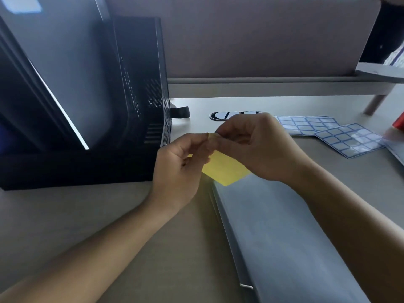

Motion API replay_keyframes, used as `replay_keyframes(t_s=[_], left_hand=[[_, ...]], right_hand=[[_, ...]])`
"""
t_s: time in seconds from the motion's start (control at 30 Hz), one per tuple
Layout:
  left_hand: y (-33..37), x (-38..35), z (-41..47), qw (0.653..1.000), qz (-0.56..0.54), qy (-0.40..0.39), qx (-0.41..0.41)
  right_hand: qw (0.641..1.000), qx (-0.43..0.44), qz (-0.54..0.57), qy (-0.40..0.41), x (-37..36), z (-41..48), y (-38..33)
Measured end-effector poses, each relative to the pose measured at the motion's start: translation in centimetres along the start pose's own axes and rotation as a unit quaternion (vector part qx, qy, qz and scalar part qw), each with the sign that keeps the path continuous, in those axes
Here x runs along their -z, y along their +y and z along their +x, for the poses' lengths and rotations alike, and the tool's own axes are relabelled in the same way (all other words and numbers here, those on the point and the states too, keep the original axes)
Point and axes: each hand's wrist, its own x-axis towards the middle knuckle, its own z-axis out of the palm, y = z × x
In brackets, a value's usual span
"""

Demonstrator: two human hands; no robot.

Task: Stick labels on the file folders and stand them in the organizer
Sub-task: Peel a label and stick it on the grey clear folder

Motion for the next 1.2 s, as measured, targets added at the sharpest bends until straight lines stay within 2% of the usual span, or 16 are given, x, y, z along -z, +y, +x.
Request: replay_keyframes(t_s=[0.17, 0.3, 0.4, 0.53, 0.6, 0.83, 0.93, 1.07, 1.2], left_hand=[[-0.2, 0.4, -0.2, 0.993, 0.069, -0.022, -0.098], [-0.6, 0.6, -0.1, 0.988, 0.082, -0.035, -0.128], [-0.8, 0.4, -0.1, 0.994, 0.037, -0.046, -0.09], [-0.7, 0.3, -0.1, 0.996, -0.075, -0.035, 0.018], [-0.7, 0.2, 0.0, 0.993, -0.107, -0.022, 0.047], [-1.7, 0.1, 0.2, 0.99, -0.079, 0.056, 0.104], [-2.2, 0.4, 0.3, 0.987, -0.069, 0.083, 0.121], [-2.3, 0.3, 0.7, 0.984, -0.086, 0.057, 0.147], [-2.3, -1.1, 3.4, 0.957, -0.179, 0.052, 0.223]], right_hand=[[0.997, 0.047, -0.058, -0.007, 0.5, -0.3, -0.5], [0.994, 0.069, -0.087, 0.001, 1.3, -0.1, -0.3], [0.99, 0.088, -0.106, 0.001, 1.7, 0.0, -0.2], [0.99, 0.096, -0.101, 0.012, 2.3, 0.1, -0.1], [0.991, 0.095, -0.097, 0.016, 2.5, 0.2, 0.1], [0.993, 0.092, -0.073, 0.016, 1.9, 0.5, 0.8], [0.996, 0.067, -0.034, 0.052, 2.4, 1.0, 1.4], [0.981, 0.033, -0.121, 0.149, 3.0, 1.4, 3.0], [0.989, -0.02, -0.078, 0.122, 3.2, 1.7, 3.6]])
